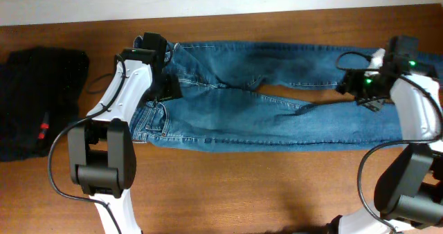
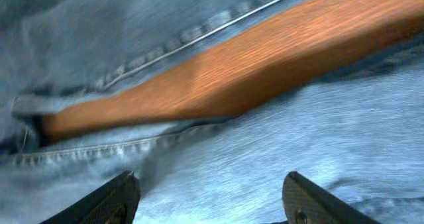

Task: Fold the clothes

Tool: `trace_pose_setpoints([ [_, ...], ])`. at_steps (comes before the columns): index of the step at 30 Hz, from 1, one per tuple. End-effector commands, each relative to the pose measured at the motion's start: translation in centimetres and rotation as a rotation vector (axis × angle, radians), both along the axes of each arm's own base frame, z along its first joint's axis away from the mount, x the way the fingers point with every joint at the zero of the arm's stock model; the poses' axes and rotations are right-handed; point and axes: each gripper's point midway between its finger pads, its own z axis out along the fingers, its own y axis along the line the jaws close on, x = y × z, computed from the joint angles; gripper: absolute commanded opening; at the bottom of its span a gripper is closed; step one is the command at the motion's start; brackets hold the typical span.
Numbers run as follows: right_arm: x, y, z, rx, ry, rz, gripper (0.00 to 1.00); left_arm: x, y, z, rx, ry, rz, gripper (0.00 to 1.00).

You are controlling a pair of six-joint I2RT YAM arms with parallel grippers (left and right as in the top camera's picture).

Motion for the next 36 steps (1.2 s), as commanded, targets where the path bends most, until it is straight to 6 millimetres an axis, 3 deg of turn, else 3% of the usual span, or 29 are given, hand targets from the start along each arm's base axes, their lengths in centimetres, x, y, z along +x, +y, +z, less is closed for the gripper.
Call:
trace_pose_setpoints([
  [1, -0.1, 1.7, 0.4, -0.010, -0.001, 0.076, 0.75, 0.1, 3.5, 0.3, 0.205, 0.010, -0.055, 0.99],
  [5, -0.6, 2.2, 0.1, -0.008, 0.025, 0.085, 0.79, -0.4, 5.3, 0.9, 0.310, 0.029, -0.047, 0.99],
  [11, -1.6, 2.5, -0.6, 0.010, 0.080, 0.085, 0.88, -0.6, 4.7, 0.6, 0.277, 0.055, -0.111, 0.99],
  [13, -1.9, 2.5, -0.7, 0.013, 0.092, 0.085, 0.93, -0.2, 2.2, 0.0, 0.156, 0.068, -0.307, 0.81],
  [16, -2.4, 2.6, -0.8, 0.015, 0.112, 0.084, 0.99, -0.6, -2.0, -0.4, -0.061, 0.068, -0.583, 0.63],
  [18, -2.7, 2.3, -0.9, 0.001, 0.128, 0.080, 1.00, -0.3, -1.9, -0.4, -0.067, 0.053, -0.612, 0.45],
  [19, -2.8, 2.3, -0.9, -0.004, 0.133, 0.079, 0.99, 0.1, -1.6, -0.3, -0.062, 0.043, -0.605, 0.43],
  [24, -2.9, 2.1, -1.0, -0.011, 0.139, 0.077, 0.99, 2.3, 1.1, 0.0, -0.043, -0.036, -0.541, 0.52],
  [28, -3.3, 2.2, -1.2, -0.006, 0.155, 0.077, 0.99, 5.0, 2.5, 0.6, -0.024, -0.145, -0.506, 0.54],
  [31, -3.6, 2.3, -1.5, -0.004, 0.164, 0.078, 0.99, 6.4, 2.1, 1.2, -0.053, -0.216, -0.511, 0.71],
  [36, -3.7, 2.1, -1.6, -0.018, 0.173, 0.074, 0.99, 9.1, 0.9, 1.5, -0.085, -0.330, -0.534, 0.76],
])
